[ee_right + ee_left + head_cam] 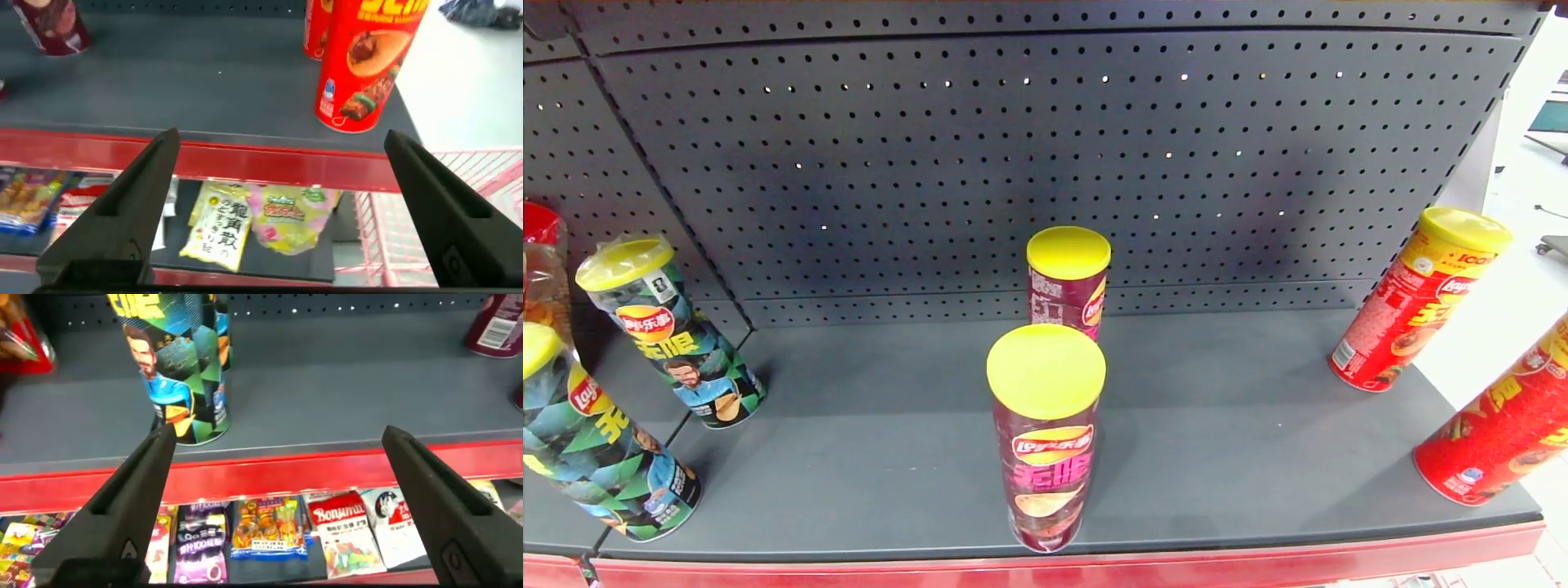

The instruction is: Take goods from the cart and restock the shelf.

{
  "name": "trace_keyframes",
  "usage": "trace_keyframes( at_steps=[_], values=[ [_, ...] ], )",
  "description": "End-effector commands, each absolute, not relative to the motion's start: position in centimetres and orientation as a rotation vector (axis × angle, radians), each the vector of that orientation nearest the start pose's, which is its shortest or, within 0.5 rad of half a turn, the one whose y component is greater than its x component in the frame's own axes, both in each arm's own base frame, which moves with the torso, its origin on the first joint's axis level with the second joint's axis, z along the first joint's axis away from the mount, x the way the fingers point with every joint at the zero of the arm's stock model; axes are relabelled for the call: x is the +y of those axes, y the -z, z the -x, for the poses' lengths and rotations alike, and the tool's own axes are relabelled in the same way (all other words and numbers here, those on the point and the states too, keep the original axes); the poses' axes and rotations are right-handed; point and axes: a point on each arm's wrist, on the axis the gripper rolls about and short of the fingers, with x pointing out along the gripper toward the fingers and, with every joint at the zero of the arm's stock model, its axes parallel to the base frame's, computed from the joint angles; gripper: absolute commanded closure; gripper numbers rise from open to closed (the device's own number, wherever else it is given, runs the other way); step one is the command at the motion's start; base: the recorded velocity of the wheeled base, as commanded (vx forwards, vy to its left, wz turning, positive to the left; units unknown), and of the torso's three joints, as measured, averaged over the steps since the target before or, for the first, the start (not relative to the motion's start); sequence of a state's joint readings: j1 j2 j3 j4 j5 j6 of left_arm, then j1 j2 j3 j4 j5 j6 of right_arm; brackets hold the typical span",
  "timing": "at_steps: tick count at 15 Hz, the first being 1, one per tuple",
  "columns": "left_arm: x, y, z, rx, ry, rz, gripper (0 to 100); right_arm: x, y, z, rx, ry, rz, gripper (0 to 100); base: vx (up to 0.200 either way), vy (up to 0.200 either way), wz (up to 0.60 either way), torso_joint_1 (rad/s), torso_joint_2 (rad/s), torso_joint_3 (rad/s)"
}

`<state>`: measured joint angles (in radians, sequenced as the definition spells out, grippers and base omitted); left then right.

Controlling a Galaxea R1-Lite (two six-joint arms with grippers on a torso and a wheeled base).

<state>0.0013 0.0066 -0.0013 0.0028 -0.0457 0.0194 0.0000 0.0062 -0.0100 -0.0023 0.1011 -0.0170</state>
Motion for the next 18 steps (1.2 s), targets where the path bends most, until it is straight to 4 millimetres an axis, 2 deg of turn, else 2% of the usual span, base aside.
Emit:
trace_keyframes(
  at_steps=[1, 4, 13, 18],
  values=[
    [-0.11, -7.52, 2.28, 0.003, 0.045, -0.018, 0, 0.16, -7.60, 2.29, -0.003, -0.071, -0.035, 0, 0.000, 0.000, 0.00, 0.000, 0.00, 0.000],
    [-0.10, -7.52, 2.28, 0.003, 0.043, -0.012, 0, 0.02, -7.56, 2.28, -0.002, -0.005, -0.009, 0, 0.000, 0.000, 0.00, 0.000, 0.00, 0.000],
    [-0.10, -7.52, 2.28, 0.003, 0.043, -0.009, 0, 0.02, -7.57, 2.27, 0.000, -0.008, 0.009, 0, 0.000, 0.000, 0.00, 0.000, 0.00, 0.000],
    [-0.10, -7.52, 2.28, 0.003, 0.043, -0.008, 0, 0.03, -7.57, 2.27, 0.000, -0.014, 0.008, 0, -0.200, 0.000, 0.00, 0.008, 0.01, 0.000]
  ],
)
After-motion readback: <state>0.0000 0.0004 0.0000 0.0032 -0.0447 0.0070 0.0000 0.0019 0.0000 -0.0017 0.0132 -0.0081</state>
